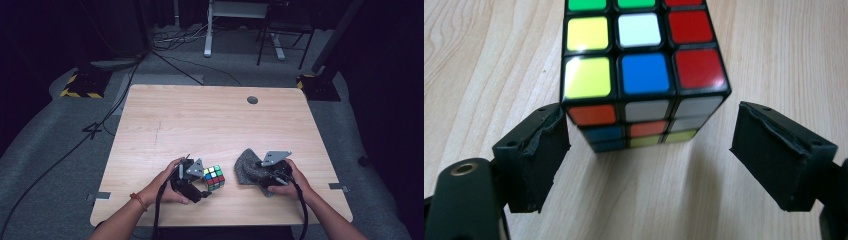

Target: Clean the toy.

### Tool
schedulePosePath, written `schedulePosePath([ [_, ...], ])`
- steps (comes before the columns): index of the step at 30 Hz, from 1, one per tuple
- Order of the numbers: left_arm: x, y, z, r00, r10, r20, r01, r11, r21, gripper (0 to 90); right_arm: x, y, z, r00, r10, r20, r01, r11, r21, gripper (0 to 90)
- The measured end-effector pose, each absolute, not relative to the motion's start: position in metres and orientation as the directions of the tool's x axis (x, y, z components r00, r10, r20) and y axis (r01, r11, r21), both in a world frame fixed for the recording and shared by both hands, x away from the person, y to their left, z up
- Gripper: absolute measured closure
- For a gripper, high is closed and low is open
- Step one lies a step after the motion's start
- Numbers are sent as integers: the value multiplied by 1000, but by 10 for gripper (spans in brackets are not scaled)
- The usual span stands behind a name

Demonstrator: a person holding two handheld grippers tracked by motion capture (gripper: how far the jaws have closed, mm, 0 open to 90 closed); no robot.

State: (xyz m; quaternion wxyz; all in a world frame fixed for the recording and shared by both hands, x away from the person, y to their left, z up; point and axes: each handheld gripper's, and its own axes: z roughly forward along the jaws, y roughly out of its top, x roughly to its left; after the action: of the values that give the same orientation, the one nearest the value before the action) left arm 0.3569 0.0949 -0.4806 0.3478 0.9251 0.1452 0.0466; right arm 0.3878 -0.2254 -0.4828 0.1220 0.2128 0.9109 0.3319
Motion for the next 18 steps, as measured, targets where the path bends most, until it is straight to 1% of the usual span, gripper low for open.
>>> schedulePosePath([
  [2,357,89,-482,950,313,-7,241,-717,653,158,389,-226,-483,-879,470,-81,309,691,653,480],
  [5,359,81,-487,948,317,-12,247,-718,651,157,388,-226,-484,-886,459,-71,307,695,650,594],
  [7,362,79,-489,949,314,-29,253,-706,662,161,387,-227,-483,-887,456,-76,304,699,647,644],
  [8,363,78,-489,948,317,-23,251,-705,663,164,387,-227,-483,-887,455,-76,303,698,649,671],
  [9,364,77,-489,947,320,-13,249,-711,658,192,387,-227,-483,-886,456,-80,300,698,651,702],
  [10,364,77,-490,948,320,-5,244,-712,659,235,387,-228,-483,-888,452,-82,296,700,650,719],
  [11,365,77,-490,947,321,-4,241,-704,668,259,387,-228,-483,-890,449,-86,290,701,652,733],
  [12,367,78,-490,945,326,-13,249,-695,674,302,386,-228,-483,-890,447,-90,285,701,654,743],
  [13,368,78,-489,947,322,-14,247,-696,674,318,386,-229,-483,-891,445,-91,282,700,656,750],
  [16,370,78,-488,950,311,-16,242,-706,666,326,384,-231,-480,-895,436,-89,271,692,669,759],
  [18,370,75,-486,954,299,6,221,-718,660,328,382,-233,-476,-899,433,-72,266,668,695,761],
])
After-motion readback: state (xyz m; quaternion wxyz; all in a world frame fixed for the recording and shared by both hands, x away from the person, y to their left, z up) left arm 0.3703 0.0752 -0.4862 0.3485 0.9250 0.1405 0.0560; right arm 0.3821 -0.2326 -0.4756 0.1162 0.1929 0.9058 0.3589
